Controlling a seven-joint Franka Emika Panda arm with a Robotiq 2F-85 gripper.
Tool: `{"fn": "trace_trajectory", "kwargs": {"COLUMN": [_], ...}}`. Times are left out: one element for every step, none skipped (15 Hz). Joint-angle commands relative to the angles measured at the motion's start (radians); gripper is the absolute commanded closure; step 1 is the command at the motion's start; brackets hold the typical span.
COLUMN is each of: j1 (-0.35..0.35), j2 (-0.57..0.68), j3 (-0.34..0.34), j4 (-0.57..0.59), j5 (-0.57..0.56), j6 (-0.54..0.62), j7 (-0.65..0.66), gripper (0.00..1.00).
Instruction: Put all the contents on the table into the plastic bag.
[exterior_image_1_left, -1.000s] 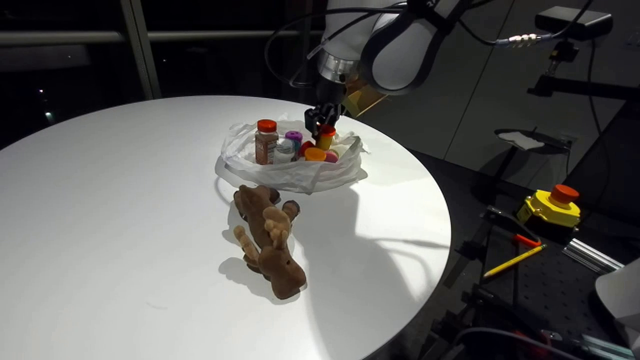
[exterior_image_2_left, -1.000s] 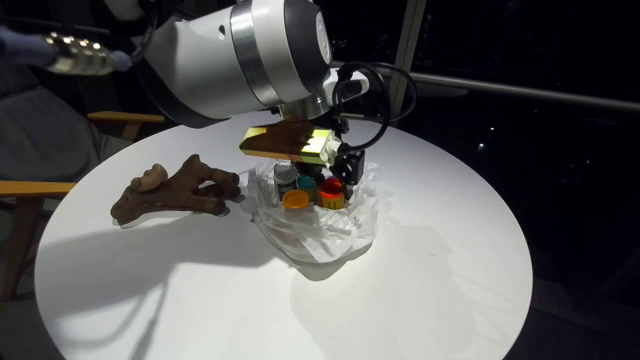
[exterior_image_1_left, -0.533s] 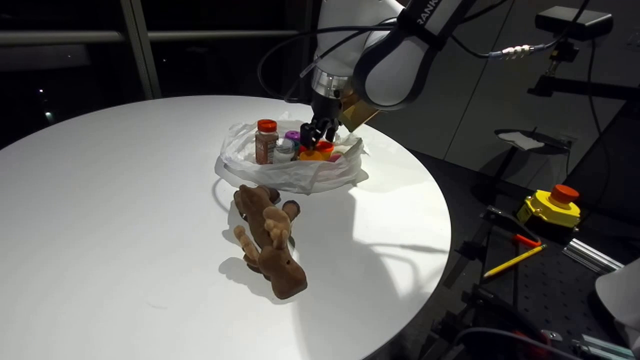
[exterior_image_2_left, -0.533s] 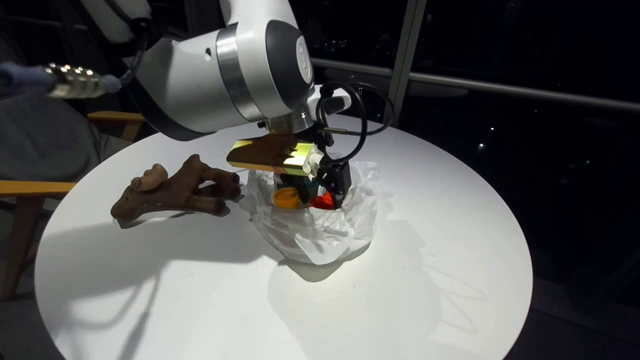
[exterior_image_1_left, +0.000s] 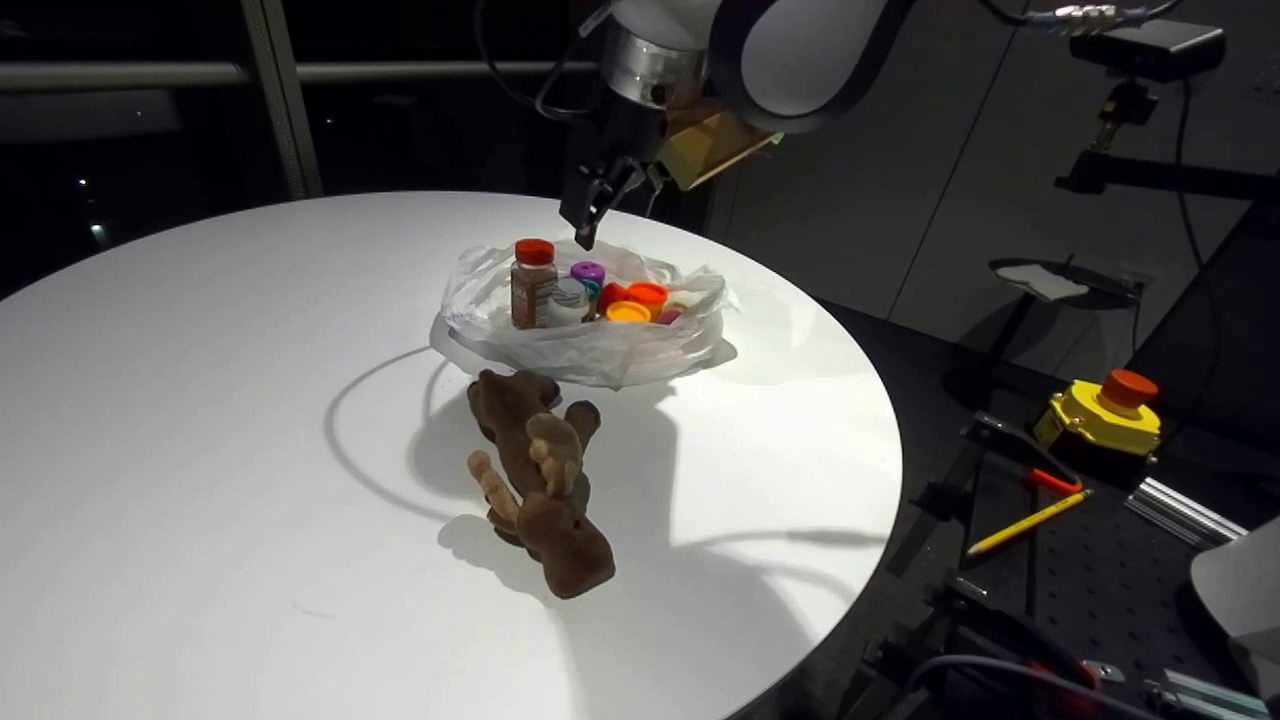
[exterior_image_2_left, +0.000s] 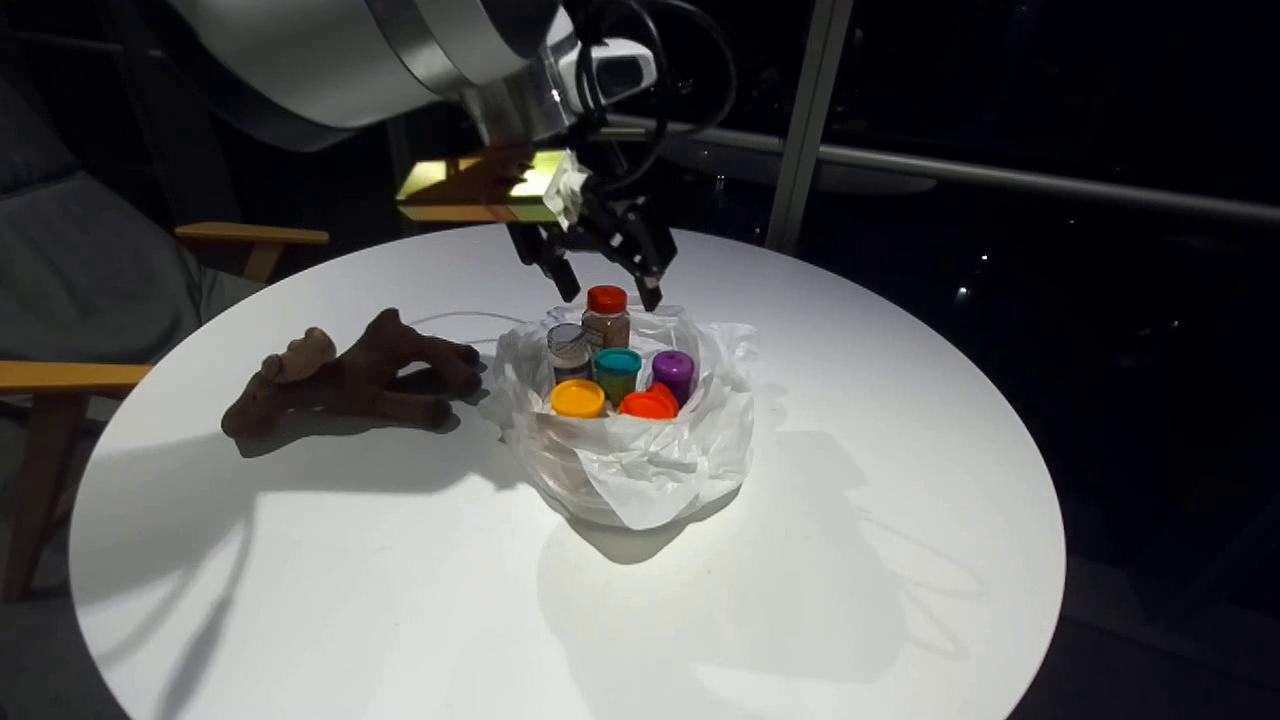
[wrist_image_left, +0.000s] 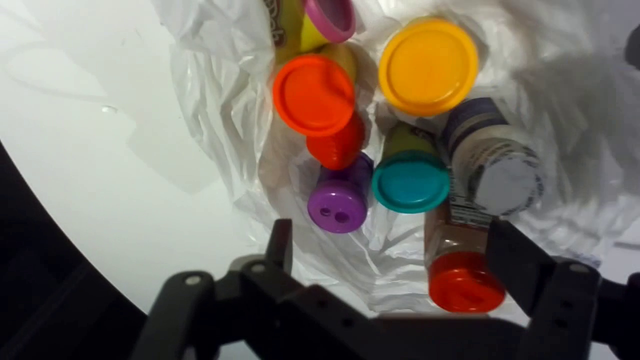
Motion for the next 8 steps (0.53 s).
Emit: {"fn": "trace_trajectory", "kwargs": {"j1": [-0.067, -0.090, -0.113, -0.126, -0.140, -0.148, -0.153, -0.157], "j2": [-0.218, -0.248, -0.273, -0.285, -0.305, -0.307, -0.304, -0.287], "j3": [0.180, 0.243, 0.305, 0.364, 0.414, 0.458, 0.492, 0.518], "j4": [-0.141, -0.167, -0.184, -0.191, -0.203, -0.200, -0.197, -0.188], "j5": [0.091, 0.140, 0.204, 0.270, 0.343, 0.413, 0.469, 0.516], "j6": [-0.187, -0.237, -0.284, -0.329, -0.373, -0.404, -0.417, -0.411], "j7": [-0.111, -0.136, -0.173, -0.211, -0.259, -0.305, -0.341, -0.359], "gripper": [0.00, 0.00, 0.00, 0.00, 0.00, 0.00, 0.00, 0.00]}}
